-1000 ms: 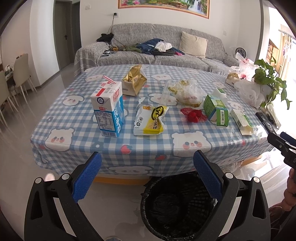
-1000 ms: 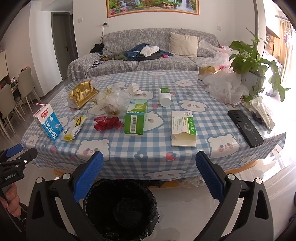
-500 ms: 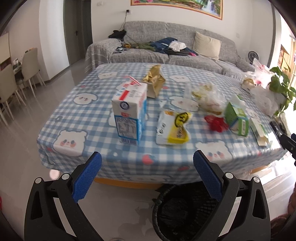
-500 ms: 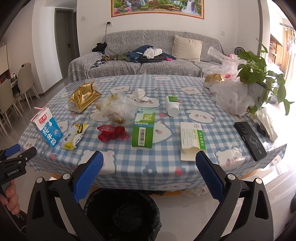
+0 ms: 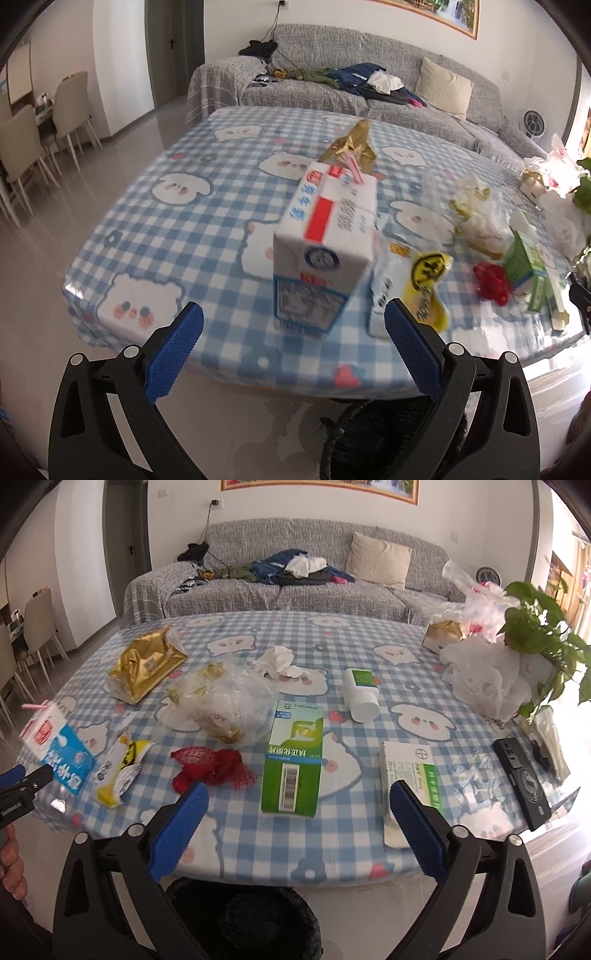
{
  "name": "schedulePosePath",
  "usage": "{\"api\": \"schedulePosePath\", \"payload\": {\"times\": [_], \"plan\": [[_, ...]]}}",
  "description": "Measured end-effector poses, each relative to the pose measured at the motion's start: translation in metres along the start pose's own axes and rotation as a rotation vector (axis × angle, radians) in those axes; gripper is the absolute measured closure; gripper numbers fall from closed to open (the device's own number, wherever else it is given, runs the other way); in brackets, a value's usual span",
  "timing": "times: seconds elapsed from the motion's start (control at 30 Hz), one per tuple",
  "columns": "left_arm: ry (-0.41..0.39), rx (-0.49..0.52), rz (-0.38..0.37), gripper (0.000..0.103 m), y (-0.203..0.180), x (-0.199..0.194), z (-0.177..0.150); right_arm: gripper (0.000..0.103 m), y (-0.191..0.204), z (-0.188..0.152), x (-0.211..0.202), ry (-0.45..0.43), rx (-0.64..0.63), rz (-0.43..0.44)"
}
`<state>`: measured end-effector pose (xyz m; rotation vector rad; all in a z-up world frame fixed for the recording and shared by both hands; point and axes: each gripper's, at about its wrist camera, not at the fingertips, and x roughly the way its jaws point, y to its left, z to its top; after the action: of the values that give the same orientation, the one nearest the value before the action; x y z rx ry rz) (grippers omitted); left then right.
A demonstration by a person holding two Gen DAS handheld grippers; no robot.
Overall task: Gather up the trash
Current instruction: 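Grasp the white milk carton with the left tool while the right tool grasps the green medicine box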
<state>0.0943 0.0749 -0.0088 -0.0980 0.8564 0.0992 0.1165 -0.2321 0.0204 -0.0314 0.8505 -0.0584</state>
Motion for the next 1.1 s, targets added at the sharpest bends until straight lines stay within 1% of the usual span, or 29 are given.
{"api": "schedulePosePath", "payload": {"times": [0.13,0.2,0.37,0.47,0.57,0.63,0.73,0.77,0.83,0.9,1.1], "plan": [[0.003,0.006,-0.002,0.010,-0.002,0.013,0.009,0.011,-0.001,0.010,0.027,0.031,0.016,-0.011],[0.003,0.022,0.013,0.011,-0.005,0.020,0.012,0.014,-0.002,0.014,0.040,0.048,0.026,-0.017],[0.028,0.034,0.008,0.020,-0.008,0.037,0.021,0.021,-0.005,0.020,0.065,0.087,0.059,-0.014],[0.047,0.027,-0.013,0.028,-0.009,0.043,0.024,0.027,-0.003,0.024,0.076,0.107,0.068,-0.001],[0.054,0.034,-0.022,0.036,-0.011,0.049,0.026,0.034,0.001,0.027,0.086,0.123,0.063,-0.010],[0.065,0.033,-0.028,0.045,-0.011,0.052,0.027,0.039,0.002,0.027,0.093,0.142,0.071,-0.001],[0.084,0.035,-0.033,0.053,-0.013,0.056,0.029,0.047,0.001,0.026,0.101,0.159,0.069,-0.014],[0.086,0.036,-0.030,0.053,-0.014,0.057,0.029,0.053,0.001,0.025,0.103,0.165,0.069,-0.010],[0.090,0.037,-0.030,0.063,-0.015,0.058,0.028,0.057,0.000,0.024,0.105,0.168,0.070,-0.005],[0.085,0.044,-0.045,0.064,-0.017,0.057,0.027,0.057,0.000,0.024,0.103,0.160,0.065,-0.013],[0.067,0.040,-0.050,0.064,-0.017,0.050,0.024,0.058,-0.001,0.024,0.095,0.132,0.067,-0.011]]}}
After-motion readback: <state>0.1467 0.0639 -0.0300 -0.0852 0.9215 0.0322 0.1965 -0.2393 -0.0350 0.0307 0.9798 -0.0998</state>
